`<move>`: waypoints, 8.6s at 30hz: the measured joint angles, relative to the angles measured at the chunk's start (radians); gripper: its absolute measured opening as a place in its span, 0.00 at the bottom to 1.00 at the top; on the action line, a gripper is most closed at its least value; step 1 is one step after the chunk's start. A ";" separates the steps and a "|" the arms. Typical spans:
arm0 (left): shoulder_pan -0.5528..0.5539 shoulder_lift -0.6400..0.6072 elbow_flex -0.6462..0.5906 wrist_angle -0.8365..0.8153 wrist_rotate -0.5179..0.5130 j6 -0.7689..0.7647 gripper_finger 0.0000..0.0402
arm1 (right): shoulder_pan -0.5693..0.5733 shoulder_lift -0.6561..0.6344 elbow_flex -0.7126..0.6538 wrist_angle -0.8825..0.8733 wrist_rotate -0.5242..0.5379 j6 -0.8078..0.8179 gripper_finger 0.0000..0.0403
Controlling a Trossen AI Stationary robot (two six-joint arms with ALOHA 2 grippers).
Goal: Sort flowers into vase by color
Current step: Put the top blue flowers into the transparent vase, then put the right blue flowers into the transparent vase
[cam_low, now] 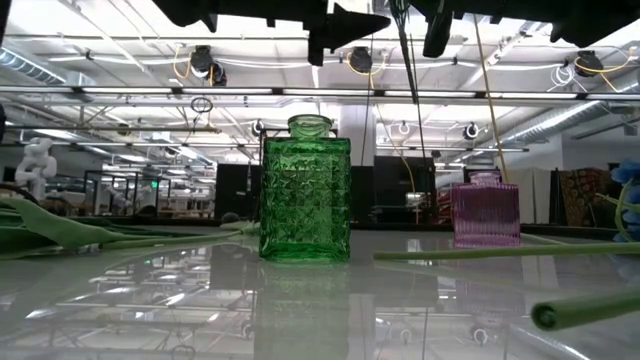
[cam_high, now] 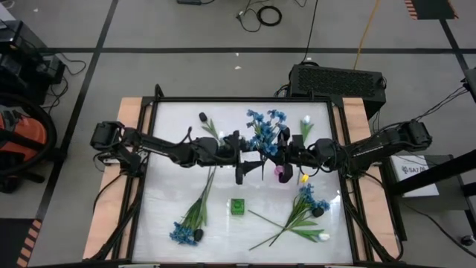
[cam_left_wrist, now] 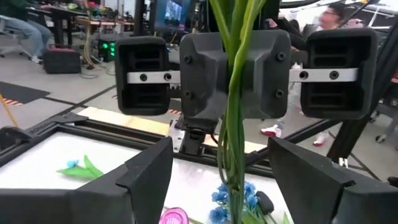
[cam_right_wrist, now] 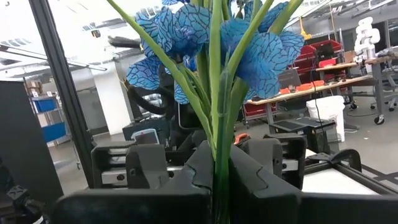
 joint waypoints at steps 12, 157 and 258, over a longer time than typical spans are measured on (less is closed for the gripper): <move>0.033 0.044 0.009 0.055 0.094 0.054 0.63 | -0.001 0.000 0.000 -0.028 0.000 -0.001 0.02; 0.401 -0.125 -0.304 0.123 0.163 0.021 0.08 | -0.003 -0.303 0.000 -0.693 0.052 0.077 0.61; 0.187 -0.568 -0.304 -0.953 0.288 0.070 0.52 | 0.542 -0.284 0.001 -1.182 0.049 0.687 0.61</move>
